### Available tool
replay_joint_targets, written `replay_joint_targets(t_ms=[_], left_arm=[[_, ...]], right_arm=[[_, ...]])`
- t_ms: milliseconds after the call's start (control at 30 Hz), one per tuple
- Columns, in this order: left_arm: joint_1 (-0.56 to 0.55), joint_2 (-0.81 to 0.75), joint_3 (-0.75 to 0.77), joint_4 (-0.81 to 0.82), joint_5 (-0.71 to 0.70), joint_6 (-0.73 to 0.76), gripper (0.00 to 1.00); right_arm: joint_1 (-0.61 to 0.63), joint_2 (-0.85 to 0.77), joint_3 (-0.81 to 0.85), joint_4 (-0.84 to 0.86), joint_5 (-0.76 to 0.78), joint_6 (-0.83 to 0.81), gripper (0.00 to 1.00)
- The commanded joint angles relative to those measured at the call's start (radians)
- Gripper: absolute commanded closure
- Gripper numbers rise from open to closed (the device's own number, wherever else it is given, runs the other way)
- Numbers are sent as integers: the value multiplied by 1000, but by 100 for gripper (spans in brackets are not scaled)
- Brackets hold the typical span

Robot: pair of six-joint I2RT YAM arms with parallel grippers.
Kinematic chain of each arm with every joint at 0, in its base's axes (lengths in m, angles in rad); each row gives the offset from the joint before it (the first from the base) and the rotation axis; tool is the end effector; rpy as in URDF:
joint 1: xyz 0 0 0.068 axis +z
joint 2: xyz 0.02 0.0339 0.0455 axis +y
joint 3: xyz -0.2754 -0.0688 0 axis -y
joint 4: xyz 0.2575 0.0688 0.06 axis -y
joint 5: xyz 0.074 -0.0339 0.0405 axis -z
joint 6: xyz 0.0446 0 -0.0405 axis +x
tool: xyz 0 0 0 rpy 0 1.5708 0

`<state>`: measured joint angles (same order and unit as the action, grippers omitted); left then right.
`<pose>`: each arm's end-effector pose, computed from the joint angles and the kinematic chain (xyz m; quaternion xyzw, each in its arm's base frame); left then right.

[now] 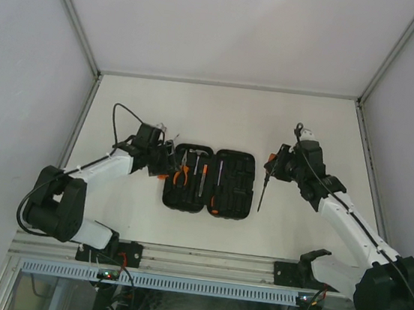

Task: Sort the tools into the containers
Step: Pick up the screwdriver from the center of the board, then place the screwdriver in the storage box.

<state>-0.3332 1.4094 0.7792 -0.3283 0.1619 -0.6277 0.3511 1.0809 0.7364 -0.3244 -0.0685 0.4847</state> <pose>0.2688 -0.1007 0.1855 -0.1153 0.9437 -0.2072 0.2308 0.2300 0.0875 0.2525 0.0452 0.8985 0.2049 0.3856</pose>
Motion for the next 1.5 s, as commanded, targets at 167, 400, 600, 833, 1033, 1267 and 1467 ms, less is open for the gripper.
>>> replay_joint_targets(t_ms=[167, 400, 600, 833, 1033, 1267, 1467], left_arm=[[-99, 48, -24, 70, 48, -39, 38], [-183, 43, -2, 84, 49, -79, 39], [-177, -22, 5, 37, -47, -82, 39], [-164, -94, 5, -10, -127, -75, 38], [-158, -137, -4, -33, -163, -67, 38], [-158, -141, 4, -41, -163, -64, 37], [-158, -130, 18, -41, -153, -57, 38]], right_arm=[[25, 37, 91, 61, -18, -17, 100], [47, 166, 195, 66, -113, -55, 100], [109, 361, 363, -11, -130, -142, 100], [170, 535, 534, -113, -116, -323, 100], [174, 629, 606, -164, -99, -375, 100], [186, 702, 633, -165, -64, -353, 99], [190, 753, 663, -177, 24, -339, 97]])
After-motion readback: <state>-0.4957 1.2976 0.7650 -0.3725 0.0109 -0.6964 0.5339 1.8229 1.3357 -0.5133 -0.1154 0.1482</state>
